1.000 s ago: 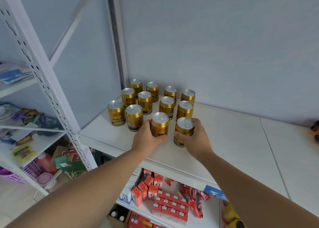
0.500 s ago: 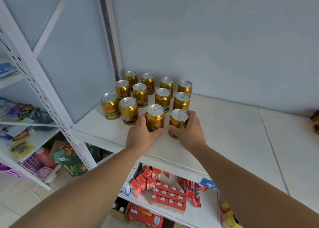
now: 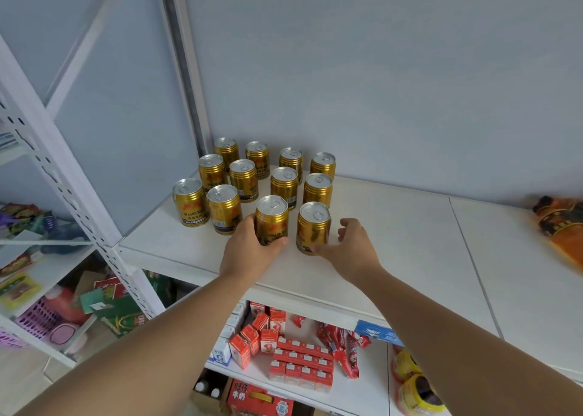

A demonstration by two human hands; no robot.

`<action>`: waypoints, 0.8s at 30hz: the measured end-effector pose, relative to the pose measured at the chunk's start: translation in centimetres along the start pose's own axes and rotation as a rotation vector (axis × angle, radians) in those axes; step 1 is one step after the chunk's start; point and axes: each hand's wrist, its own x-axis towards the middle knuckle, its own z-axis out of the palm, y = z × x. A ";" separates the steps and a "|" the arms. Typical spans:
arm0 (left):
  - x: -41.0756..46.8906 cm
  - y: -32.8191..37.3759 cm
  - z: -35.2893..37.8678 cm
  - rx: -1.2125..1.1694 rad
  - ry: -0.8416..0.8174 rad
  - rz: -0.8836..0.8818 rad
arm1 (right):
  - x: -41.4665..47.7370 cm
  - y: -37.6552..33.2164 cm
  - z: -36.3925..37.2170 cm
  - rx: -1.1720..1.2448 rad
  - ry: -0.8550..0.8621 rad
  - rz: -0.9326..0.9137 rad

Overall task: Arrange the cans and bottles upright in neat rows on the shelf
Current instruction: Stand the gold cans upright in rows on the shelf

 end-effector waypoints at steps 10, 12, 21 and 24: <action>-1.4 0.6 -1.0 0.003 0.002 0.030 | -4.3 2.2 -3.4 -0.019 0.119 -0.042; -3.1 0.6 -1.2 0.037 0.029 0.038 | -5.0 2.4 -3.9 -0.008 0.121 -0.042; -10.1 8.1 2.9 0.075 -0.129 0.298 | -8.9 6.2 -10.4 0.099 0.201 -0.045; -12.1 13.1 6.8 0.026 -0.221 0.308 | -10.6 9.7 -14.9 0.134 0.274 0.020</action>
